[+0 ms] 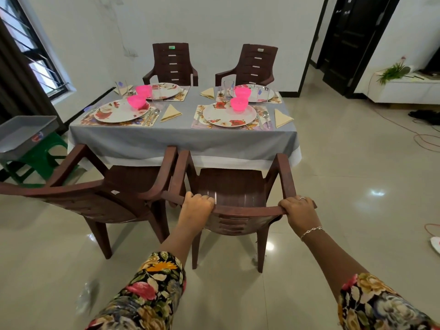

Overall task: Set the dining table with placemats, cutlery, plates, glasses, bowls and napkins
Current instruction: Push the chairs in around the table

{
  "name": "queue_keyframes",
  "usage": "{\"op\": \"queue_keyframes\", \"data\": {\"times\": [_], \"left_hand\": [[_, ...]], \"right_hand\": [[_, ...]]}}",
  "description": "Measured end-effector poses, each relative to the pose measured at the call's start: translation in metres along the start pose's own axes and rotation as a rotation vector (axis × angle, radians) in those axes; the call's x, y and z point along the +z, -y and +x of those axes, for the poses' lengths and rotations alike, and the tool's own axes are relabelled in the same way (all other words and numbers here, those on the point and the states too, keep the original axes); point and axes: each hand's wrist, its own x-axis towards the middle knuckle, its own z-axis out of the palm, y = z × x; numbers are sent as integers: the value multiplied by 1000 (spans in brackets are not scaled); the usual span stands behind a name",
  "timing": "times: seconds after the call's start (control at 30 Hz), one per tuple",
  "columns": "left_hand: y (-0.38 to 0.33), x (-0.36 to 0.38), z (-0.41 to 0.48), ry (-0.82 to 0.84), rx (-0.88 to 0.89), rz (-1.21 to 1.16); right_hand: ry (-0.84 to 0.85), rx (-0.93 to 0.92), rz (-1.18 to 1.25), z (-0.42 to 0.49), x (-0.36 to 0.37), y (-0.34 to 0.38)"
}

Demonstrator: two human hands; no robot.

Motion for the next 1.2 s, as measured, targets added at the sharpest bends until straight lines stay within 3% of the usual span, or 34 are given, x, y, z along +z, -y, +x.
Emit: {"op": "queue_keyframes", "data": {"times": [0.47,0.7,0.97,1.07,1.2], "left_hand": [[9,-1,20,8,-32,1],[4,11,30,-73,0,-25],[0,6,20,-108,-40,-33],[-4,7,20,-102,-72,-2],[-27,2,20,-65,-247,-4]], "right_hand": [[5,-71,-40,29,10,-8],[192,-15,-45,38,4,-21],[64,-12,-7,32,10,-18],[-100,-121,-15,28,13,-19],[-157,-250,38,22,17,-36]]}}
